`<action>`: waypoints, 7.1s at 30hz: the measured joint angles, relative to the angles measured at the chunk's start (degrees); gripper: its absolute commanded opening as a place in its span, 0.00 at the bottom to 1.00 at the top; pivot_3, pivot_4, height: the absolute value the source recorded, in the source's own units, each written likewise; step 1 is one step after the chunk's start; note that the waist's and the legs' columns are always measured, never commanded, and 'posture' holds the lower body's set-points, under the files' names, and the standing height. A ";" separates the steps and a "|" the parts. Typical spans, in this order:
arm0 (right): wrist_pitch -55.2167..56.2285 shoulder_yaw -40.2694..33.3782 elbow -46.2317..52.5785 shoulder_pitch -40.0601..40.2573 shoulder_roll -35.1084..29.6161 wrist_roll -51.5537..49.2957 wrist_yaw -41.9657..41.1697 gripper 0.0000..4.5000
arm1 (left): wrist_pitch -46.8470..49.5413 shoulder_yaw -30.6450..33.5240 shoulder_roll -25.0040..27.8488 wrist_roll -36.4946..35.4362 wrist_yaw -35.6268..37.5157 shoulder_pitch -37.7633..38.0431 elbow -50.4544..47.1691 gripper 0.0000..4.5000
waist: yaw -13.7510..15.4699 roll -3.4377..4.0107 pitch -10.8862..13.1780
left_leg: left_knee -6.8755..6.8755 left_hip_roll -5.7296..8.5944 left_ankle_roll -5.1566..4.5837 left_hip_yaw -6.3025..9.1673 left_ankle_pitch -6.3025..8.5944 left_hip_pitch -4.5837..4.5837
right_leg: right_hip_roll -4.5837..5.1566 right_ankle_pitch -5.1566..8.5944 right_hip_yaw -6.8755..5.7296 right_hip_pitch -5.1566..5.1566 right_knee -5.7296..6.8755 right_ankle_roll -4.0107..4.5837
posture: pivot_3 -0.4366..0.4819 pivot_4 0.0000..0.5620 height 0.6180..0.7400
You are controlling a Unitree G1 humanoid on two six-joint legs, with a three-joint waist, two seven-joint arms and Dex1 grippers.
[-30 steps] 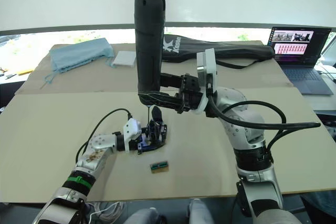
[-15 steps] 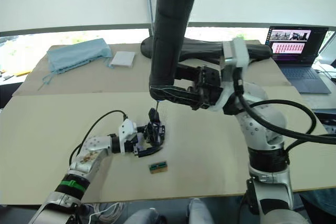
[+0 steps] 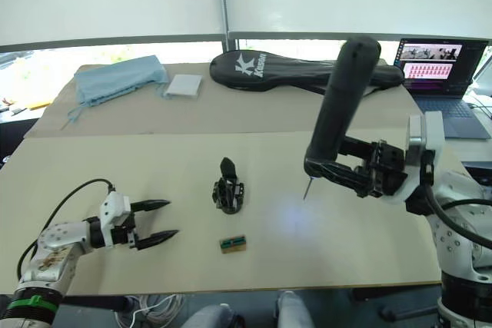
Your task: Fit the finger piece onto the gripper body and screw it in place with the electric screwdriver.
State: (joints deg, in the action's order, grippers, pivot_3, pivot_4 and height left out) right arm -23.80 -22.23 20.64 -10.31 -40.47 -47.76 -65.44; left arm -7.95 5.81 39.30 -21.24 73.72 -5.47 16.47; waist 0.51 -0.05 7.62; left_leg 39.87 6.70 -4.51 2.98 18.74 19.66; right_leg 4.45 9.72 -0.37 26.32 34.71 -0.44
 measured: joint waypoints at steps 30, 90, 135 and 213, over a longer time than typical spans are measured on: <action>5.21 30.84 8.46 -7.15 14.58 5.53 -1.06 0.42 | 14.43 -17.07 -4.77 4.70 -10.15 6.46 -29.18 0.98 | 0.30 -0.33 0.79 | 0.02 0.05 0.05 0.04 -0.02 -0.09 | -0.03 -0.01 -0.32 -0.09 -0.07 -0.02 | 0.48 0.27 1.00; 9.52 31.97 -1.76 -9.41 15.11 12.75 -6.02 0.42 | 6.85 -22.89 -11.52 10.91 -13.07 0.69 -20.24 0.98 | 1.68 -0.19 0.77 | 0.09 0.15 0.06 0.03 -0.03 -0.38 | 0.04 -0.02 -0.30 -0.30 0.12 -0.04 | 0.48 0.27 1.00; 9.52 32.22 -2.73 -9.76 15.01 13.50 -6.59 0.42 | 8.32 -22.99 -11.49 10.91 -13.70 0.63 -21.26 0.98 | 1.68 -0.19 0.77 | 0.09 0.15 0.06 0.03 -0.03 -0.38 | 0.04 -0.02 -0.29 -0.30 0.11 -0.04 | 0.48 0.27 1.00; 10.72 34.50 -3.53 -10.54 14.84 17.13 -6.40 0.42 | 9.20 -23.04 -11.53 10.91 -14.50 0.69 -21.19 0.98 | 1.65 -0.14 0.73 | 0.09 0.15 0.06 0.03 -0.03 -0.44 | 0.04 -0.01 -0.29 -0.36 0.12 -0.04 | 0.48 0.27 1.00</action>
State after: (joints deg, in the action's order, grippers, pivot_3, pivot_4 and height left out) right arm -13.07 12.27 17.12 -20.85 -25.63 -30.63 -71.84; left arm 1.24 -17.22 27.77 -10.33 59.21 -4.77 -4.71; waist 2.17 -0.19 8.35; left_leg 39.96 6.85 -4.45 3.01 18.71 19.22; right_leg 4.48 9.70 -0.66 25.96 34.83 -0.48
